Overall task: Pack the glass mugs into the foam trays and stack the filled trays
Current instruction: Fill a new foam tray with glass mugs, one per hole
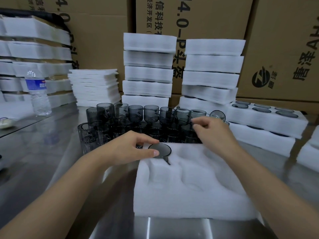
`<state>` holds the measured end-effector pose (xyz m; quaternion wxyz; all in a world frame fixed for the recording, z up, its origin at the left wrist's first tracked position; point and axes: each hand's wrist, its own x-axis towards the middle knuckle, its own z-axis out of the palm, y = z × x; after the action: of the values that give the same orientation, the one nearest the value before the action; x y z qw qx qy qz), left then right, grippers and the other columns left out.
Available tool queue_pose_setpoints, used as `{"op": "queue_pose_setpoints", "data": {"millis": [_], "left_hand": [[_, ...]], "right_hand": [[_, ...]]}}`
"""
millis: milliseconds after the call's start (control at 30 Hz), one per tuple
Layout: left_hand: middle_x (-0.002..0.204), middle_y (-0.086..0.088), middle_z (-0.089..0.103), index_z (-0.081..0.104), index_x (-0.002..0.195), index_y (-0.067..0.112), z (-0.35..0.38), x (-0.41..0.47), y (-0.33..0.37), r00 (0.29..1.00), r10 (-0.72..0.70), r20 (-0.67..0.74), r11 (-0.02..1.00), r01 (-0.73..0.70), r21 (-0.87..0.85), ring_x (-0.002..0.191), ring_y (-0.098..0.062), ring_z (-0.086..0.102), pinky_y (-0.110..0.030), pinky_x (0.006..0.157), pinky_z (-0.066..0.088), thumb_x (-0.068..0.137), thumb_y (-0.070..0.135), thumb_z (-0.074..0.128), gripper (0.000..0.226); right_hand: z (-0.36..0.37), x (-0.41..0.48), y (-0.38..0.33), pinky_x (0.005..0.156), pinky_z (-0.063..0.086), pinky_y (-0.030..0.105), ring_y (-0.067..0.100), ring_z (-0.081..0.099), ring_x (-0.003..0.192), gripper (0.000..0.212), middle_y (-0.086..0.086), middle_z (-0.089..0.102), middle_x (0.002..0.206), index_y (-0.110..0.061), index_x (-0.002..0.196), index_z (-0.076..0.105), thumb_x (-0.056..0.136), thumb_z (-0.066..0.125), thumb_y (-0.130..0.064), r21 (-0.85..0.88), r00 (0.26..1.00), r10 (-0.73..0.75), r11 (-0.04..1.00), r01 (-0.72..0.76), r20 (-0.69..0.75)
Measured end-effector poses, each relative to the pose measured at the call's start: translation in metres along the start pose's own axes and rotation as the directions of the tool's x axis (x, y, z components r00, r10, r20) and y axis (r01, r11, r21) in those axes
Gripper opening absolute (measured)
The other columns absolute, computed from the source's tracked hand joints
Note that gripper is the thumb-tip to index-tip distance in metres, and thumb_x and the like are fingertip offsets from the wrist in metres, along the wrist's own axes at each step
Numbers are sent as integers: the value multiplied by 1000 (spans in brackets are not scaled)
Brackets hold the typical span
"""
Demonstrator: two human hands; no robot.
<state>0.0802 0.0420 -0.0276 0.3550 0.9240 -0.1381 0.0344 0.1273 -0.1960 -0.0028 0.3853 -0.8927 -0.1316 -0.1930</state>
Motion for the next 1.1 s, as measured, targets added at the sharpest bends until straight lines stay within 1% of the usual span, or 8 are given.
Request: {"op": "queue_pose_setpoints", "data": {"millis": [100,233,367,500,700,800,967,1100], "left_hand": [[76,42,57,64,119,35,0,0,1,1000,-1,-6,1000,1,-13,76,23,52,-13,76,36,81,42,69,39],[87,40,60,64,117,38,0,0,1,1000,-11,-11,1000,11,-9,87,21,53,-13,82,38,80,43,70,37],[118,28,59,62,116,42,0,-1,1,1000,-13,-9,1000,13,0,111,10,52,-18,97,39,80,45,69,37],[119,26,59,63,116,42,1,-2,2,1000,-10,-8,1000,10,-12,111,10,53,-16,97,40,80,43,69,36],[114,26,60,63,118,39,2,-3,4,1000,-8,-19,1000,8,-9,101,14,54,-11,88,40,82,40,69,36],[117,25,60,62,117,41,1,-5,5,1000,-15,-20,1000,15,2,107,9,54,-16,95,42,83,42,68,35],[121,27,56,61,119,41,2,-6,8,1000,-10,-19,999,11,42,108,11,52,-13,93,40,84,43,65,35],[123,26,56,60,120,43,2,-6,9,1000,-16,-15,998,17,59,111,6,52,-20,98,41,85,46,64,36]], "right_hand": [[-5,7,18,99,39,32,25,47,123,48,3,49,140,-25,141,44,93,46,-25,-373,989,140,921,-111,52],[4,9,32,105,30,41,34,30,134,55,15,40,145,-18,149,21,96,35,-28,-528,928,322,829,-183,185],[5,11,34,100,26,41,32,31,130,44,7,43,142,-21,136,43,94,33,-25,-609,931,338,770,-188,141],[3,9,34,95,24,42,32,38,123,36,3,50,127,-23,119,56,89,35,-24,-644,930,354,735,-210,100],[2,12,35,90,41,34,36,51,112,21,19,55,121,-10,96,58,90,43,-23,-499,916,370,830,-252,154],[-1,10,32,75,36,30,32,49,91,23,19,49,101,-10,68,44,87,49,-22,-452,935,338,854,-257,106],[-1,10,31,74,39,29,29,53,92,20,11,61,97,-11,87,63,87,48,-25,-488,930,347,837,-249,120],[-2,7,28,67,35,28,29,49,80,28,6,49,68,-10,62,45,87,49,-21,-473,929,350,843,-256,122]]}}
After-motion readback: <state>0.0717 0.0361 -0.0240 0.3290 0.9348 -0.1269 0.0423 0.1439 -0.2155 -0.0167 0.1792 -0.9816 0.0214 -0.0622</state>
